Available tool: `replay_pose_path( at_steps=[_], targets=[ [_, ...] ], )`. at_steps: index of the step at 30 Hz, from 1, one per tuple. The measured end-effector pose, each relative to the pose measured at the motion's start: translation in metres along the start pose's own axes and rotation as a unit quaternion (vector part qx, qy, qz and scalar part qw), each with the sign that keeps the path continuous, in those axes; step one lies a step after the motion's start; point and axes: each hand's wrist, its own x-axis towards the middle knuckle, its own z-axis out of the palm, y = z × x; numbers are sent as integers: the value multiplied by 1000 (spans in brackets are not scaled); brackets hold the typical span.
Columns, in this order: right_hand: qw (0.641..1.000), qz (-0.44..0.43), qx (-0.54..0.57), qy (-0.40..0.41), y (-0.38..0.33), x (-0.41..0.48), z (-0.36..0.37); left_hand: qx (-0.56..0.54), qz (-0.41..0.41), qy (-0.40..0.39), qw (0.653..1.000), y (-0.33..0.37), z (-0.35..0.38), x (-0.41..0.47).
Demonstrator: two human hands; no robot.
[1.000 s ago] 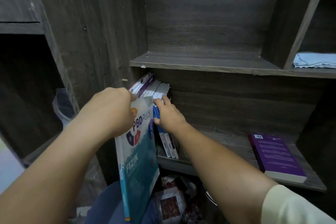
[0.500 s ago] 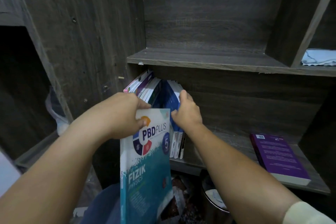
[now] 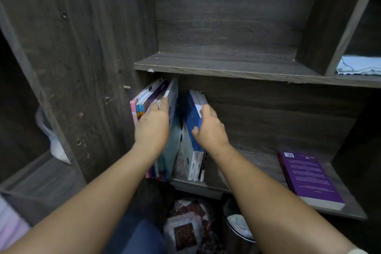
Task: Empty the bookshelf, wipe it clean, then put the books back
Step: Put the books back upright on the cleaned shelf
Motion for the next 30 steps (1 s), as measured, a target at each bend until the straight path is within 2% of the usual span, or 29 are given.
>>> replay_pose_path(
  at_steps=[7,11,14,17,20,23,26,30],
  targets=[
    [1000,-5,4,-22,3,1,-2,62,67,54,994,-9,36,-3],
    [1000,-8,0,-20,2,2,-2,35,86,29,995,-27,30,-4],
    [1000,-14,-3,-27,-2,2,0,0,109,44,993,-39,28,-2],
    [998,-34,20,-45,-7,4,2,-10,109,71,991,-41,34,0],
    [985,-59,102,-124,-6,7,5,-44,102,96,989,-42,38,-1],
    [966,-23,194,-171,-2,3,10,-70,83,102,989,-46,38,-10],
    [966,-2,164,-201,7,-4,16,-84,42,99,991,-51,38,-26],
    [970,18,107,-219,12,-12,22,-83,43,91,991,-51,39,-40]
  ],
)
